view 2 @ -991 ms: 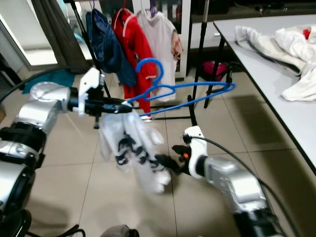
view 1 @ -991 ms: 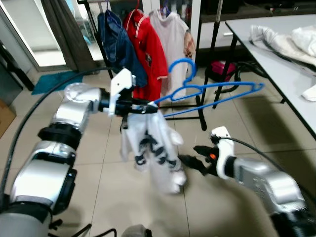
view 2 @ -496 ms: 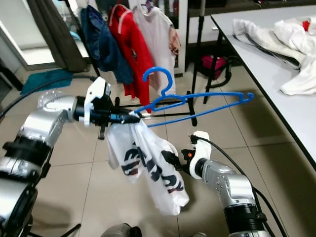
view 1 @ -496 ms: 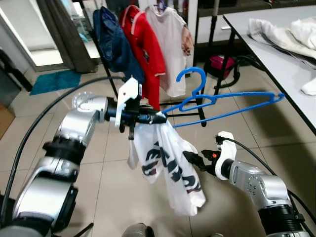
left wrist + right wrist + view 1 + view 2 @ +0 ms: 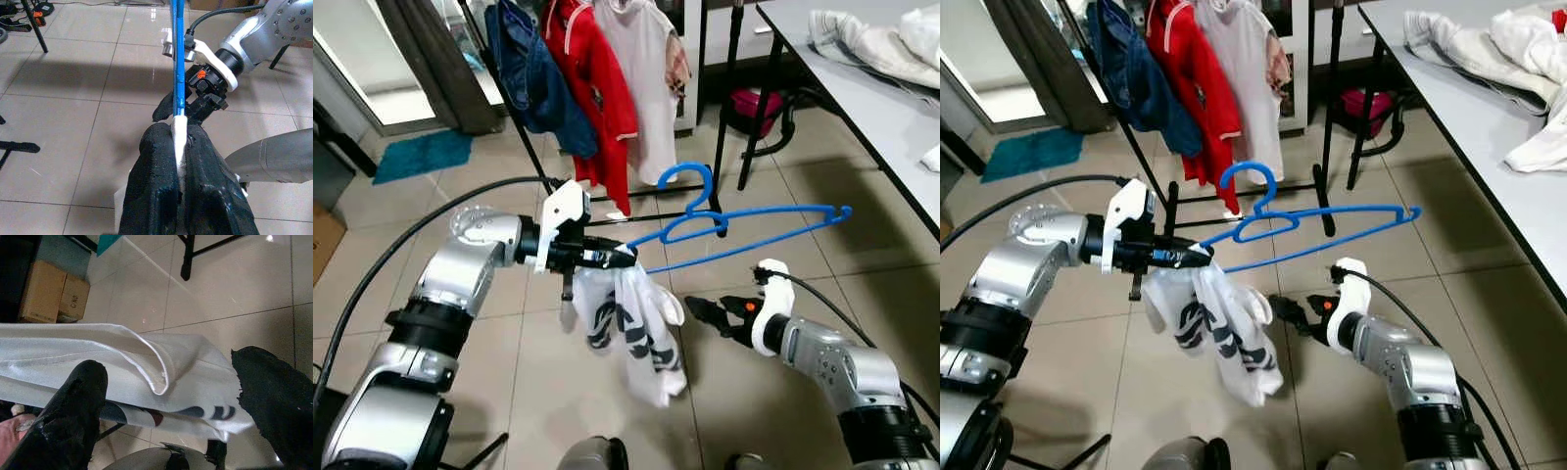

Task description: Hang hanger

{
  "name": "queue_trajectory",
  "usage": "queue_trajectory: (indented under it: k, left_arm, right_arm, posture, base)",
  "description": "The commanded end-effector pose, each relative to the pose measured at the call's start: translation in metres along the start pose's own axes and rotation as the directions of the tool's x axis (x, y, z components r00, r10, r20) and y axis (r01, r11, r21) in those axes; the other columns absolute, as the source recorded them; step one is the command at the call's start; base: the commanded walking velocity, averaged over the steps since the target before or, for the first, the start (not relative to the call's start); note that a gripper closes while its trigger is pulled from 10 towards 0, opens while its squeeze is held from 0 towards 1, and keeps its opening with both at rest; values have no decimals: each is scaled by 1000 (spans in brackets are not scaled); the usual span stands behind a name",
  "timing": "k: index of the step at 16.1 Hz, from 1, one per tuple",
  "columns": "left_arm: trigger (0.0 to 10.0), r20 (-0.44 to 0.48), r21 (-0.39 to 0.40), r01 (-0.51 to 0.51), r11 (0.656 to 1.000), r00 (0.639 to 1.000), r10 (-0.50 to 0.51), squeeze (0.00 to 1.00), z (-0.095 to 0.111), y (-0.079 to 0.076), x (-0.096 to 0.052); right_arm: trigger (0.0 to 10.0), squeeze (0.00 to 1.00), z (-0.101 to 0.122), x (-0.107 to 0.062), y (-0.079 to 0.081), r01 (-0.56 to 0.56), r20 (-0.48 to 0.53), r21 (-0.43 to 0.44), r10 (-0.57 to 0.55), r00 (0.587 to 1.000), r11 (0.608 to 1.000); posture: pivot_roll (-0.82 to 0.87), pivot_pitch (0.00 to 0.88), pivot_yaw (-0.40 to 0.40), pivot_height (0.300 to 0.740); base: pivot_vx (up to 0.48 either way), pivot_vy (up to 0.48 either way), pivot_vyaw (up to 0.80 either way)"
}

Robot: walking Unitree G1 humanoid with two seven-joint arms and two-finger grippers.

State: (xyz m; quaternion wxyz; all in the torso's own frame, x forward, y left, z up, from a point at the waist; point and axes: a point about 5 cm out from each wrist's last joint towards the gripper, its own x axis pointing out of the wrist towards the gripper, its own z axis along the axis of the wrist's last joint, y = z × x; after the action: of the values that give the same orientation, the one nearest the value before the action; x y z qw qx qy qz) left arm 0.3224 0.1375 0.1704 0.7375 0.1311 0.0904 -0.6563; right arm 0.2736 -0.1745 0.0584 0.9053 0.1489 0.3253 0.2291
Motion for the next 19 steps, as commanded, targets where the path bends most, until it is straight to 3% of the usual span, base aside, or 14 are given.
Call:
queue_trajectory:
  k: [1, 5, 10, 16, 18, 19]
  left_arm:
    - [0, -3, 19, -12, 1000, 1000, 12, 0, 5, 0, -5]
    - [0, 32, 14, -7, 1000, 999, 7, 0, 14, 0, -4]
    - [0, 34, -2, 11, 1000, 999, -11, 0, 17, -4, -5]
    - [0, 30, -3, 4, 1000, 1000, -4, 0, 19, -3, -9]
    - [0, 32, -1, 5, 1000, 999, -5, 0, 21, -3, -9]
    - [0, 35, 0, 7, 1000, 999, -7, 0, 23, -3, -9]
  right_arm:
    - [10000, 0, -7, 0, -1, 9, -33, 6, -9, 999, 1000]
    - [10000, 0, -24, 15, 8, 2, -90, 1, -1, 996, 1000]
    - [10000, 0, -15, 34, 10, 42, -14, 95, -41, 999, 995]
    - [9804, 0, -18, 34, 3, 57, -22, 67, -56, 998, 996]
    - [5765, 0, -19, 36, 3, 59, -17, 68, -58, 998, 996]
    - [4510, 0, -18, 37, 4, 55, -6, 72, -54, 999, 996]
  posture:
    - [55, 139, 195, 740]
    - [69, 136, 199, 740]
    - [90, 131, 199, 740]
    - [96, 127, 200, 740]
    - [102, 125, 204, 740]
    - [105, 124, 206, 740]
  base:
    - [0, 0, 0]
    - [0, 0, 0]
    - [0, 0, 0]
    - [0, 0, 0]
    - [0, 0, 0]
    - [0, 0, 0]
